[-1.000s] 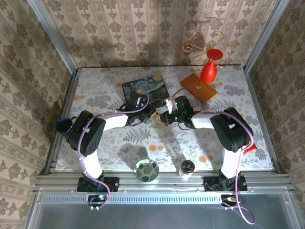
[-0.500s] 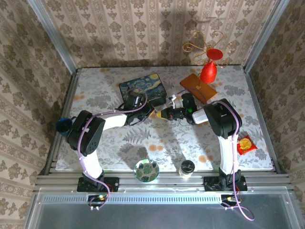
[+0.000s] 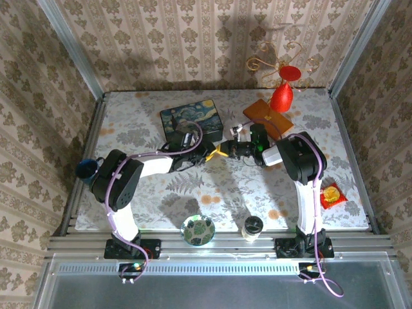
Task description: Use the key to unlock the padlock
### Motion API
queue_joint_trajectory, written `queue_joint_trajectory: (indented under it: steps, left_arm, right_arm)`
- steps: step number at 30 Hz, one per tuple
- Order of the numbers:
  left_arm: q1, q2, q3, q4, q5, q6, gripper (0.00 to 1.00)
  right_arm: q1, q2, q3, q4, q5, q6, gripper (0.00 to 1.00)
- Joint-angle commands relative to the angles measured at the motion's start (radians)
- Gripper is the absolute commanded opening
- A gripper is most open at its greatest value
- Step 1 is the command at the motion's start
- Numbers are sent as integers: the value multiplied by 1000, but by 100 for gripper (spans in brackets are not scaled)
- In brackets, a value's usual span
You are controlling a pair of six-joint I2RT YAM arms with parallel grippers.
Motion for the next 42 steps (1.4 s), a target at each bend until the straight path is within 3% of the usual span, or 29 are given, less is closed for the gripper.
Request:
queue_joint_trajectory:
  steps: [1,3,6,13,23,32,42]
  left_arm:
    - [2,-3,-14,19,50,-20,30]
    - [2,-7,-23,30,44,-31,40]
    - [5,-35,-46,32,22,-33,68]
    - [18,-154,-58,-143,-113,49,83]
    - [21,-126,18,-186,-223,63,81]
    - [16,-47,105,-232,-265,100,53]
    - [21,-22,146,-281,-315,150,54]
  right_arm:
    - [9,31,21,59,22,70,0]
    - [8,35,19,71,23,82,0]
    - [9,38,14,79,27,92,0]
    - [26,39,14,68,45,78,0]
    - [50,44,31,39,70,48,0]
    - [58,44,41,14,74,31,0]
    - [69,53,67,-9,85,23,0]
